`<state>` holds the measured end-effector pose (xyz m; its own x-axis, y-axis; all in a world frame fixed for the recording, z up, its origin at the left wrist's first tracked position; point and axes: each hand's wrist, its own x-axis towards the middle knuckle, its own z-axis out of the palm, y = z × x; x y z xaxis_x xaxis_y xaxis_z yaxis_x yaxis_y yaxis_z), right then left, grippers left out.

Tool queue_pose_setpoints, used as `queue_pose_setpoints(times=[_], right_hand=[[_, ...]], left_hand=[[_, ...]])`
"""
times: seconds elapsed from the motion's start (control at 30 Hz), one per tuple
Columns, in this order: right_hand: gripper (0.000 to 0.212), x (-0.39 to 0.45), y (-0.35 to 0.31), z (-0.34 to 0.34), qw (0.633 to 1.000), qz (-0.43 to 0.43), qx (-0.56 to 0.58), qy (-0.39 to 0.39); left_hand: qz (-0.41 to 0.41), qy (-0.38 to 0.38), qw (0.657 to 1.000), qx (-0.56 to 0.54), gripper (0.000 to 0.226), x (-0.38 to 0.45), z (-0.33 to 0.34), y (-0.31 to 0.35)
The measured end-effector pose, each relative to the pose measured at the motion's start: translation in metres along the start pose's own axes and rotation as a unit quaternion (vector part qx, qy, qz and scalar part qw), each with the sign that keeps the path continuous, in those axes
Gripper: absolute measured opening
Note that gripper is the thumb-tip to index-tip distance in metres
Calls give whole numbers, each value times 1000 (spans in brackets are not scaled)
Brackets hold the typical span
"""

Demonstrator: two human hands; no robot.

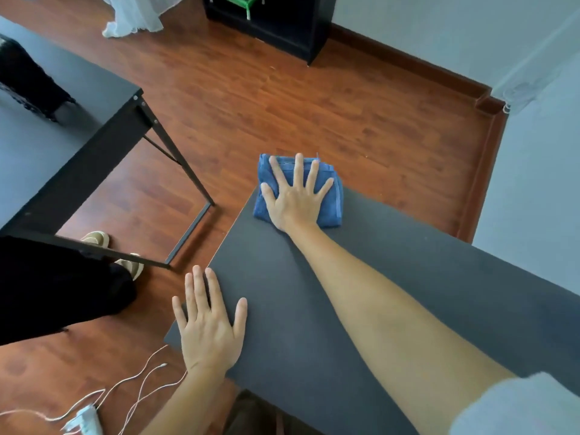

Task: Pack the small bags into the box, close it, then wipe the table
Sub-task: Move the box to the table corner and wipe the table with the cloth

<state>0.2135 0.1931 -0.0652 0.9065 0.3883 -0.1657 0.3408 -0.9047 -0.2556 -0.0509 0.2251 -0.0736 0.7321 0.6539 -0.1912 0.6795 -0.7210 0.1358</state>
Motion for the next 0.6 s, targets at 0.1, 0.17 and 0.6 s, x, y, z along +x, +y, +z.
queue_pose_setpoints(times=[0.1,0.17,0.6], right_hand=[[60,-15,92,-18,993,119,7,22],[62,-45,169,-33,978,205,1,31],[68,-219,168,-8,968,245,-35,36]], left_hand=[[2,6,1000,-8,79,1,2,0],[6,6,1000,-9,79,0,3,-1],[21,25,999,-20,80,3,7,-2]])
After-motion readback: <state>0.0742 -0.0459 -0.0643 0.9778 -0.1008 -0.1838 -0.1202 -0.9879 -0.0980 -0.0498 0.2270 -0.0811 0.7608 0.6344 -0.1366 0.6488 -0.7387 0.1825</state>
